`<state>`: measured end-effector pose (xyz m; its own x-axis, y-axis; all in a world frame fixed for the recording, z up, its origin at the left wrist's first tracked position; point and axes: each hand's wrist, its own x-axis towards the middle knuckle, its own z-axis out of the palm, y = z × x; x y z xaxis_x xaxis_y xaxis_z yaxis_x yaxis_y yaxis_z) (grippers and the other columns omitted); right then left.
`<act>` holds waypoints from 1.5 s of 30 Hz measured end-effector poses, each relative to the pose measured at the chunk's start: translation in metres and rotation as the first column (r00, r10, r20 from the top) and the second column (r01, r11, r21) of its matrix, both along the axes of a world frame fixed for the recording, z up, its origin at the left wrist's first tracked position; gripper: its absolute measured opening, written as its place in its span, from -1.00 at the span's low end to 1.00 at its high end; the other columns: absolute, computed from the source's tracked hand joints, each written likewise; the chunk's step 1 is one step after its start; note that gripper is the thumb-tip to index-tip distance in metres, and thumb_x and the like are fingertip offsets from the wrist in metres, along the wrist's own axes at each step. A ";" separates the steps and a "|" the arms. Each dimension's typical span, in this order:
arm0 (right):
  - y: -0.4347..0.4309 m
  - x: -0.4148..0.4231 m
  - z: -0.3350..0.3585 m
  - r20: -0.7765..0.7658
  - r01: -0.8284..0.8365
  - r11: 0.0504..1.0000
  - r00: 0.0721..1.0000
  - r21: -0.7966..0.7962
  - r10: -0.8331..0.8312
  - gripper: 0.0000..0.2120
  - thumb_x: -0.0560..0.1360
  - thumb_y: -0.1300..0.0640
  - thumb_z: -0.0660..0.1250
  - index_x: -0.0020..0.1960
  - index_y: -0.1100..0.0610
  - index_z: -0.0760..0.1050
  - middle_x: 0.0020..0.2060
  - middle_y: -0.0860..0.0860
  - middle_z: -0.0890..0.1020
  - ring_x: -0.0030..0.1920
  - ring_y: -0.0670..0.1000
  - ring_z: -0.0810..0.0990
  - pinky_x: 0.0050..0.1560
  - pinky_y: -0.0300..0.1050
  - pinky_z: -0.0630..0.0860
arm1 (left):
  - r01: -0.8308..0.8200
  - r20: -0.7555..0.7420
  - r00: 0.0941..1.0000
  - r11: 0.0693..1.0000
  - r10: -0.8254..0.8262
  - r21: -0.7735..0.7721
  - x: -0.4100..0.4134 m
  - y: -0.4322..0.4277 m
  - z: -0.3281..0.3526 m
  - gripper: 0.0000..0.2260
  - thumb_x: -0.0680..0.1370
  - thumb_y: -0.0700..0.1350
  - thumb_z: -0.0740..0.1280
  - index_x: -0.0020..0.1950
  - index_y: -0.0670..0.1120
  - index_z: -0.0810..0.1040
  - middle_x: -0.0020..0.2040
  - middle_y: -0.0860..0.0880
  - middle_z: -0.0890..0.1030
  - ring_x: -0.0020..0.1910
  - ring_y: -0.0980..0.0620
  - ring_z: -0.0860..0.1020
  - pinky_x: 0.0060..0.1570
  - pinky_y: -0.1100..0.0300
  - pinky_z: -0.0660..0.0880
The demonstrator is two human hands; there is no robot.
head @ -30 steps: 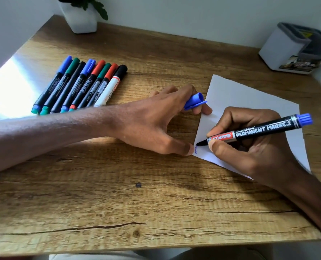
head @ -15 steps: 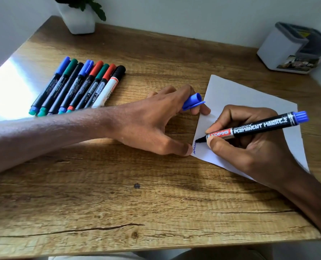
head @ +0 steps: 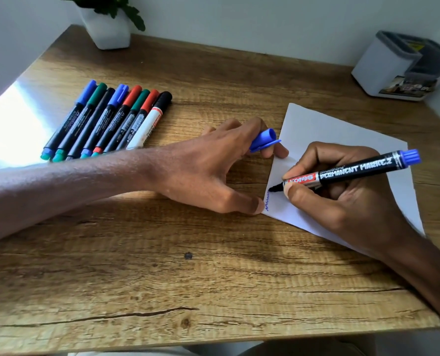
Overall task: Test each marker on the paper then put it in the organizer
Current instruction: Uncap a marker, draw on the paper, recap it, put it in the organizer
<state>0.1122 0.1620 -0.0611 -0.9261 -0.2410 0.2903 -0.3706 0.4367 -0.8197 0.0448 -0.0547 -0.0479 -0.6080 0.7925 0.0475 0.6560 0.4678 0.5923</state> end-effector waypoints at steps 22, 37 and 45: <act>0.008 0.001 0.005 -0.054 0.045 0.933 0.996 -0.358 -0.068 -0.78 0.57 0.32 0.27 0.16 0.30 0.61 -0.19 0.19 0.68 -0.25 0.19 0.61 -0.42 -0.03 0.55 | -0.131 -0.053 0.988 0.966 0.146 0.221 -0.004 -0.002 -0.009 -0.71 0.74 0.04 0.09 0.21 -0.11 0.49 0.00 0.10 0.52 0.07 0.10 0.45 0.10 0.22 0.37; 0.008 0.003 0.008 -0.139 0.013 0.932 0.988 -0.363 -0.068 -0.80 0.51 0.29 0.33 0.11 0.35 0.52 -0.15 0.19 0.72 -0.24 0.23 0.66 -0.45 0.03 0.57 | -0.150 -0.307 0.930 0.971 0.203 0.186 -0.012 0.000 -0.015 -0.78 0.70 0.02 0.23 0.33 0.07 0.52 0.18 0.23 0.52 0.10 0.17 0.41 0.14 0.01 0.40; 0.006 0.001 0.005 -0.109 0.053 0.963 0.990 -0.266 -0.084 -0.85 0.52 0.31 0.42 0.06 0.32 0.56 -0.17 0.15 0.74 -0.27 0.20 0.70 -0.46 0.07 0.59 | -0.089 -0.397 0.906 0.984 0.146 0.157 -0.013 0.000 -0.016 -0.72 0.69 -0.01 0.27 0.41 0.06 0.51 0.23 0.13 0.56 0.19 0.12 0.43 0.13 0.06 0.41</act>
<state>0.1131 0.1681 -0.0562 -0.8928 -0.0791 0.4434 -0.4488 0.2403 -0.8607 0.0322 -0.0551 -0.0643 -0.6022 0.6857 0.4089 0.7974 0.4925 0.3487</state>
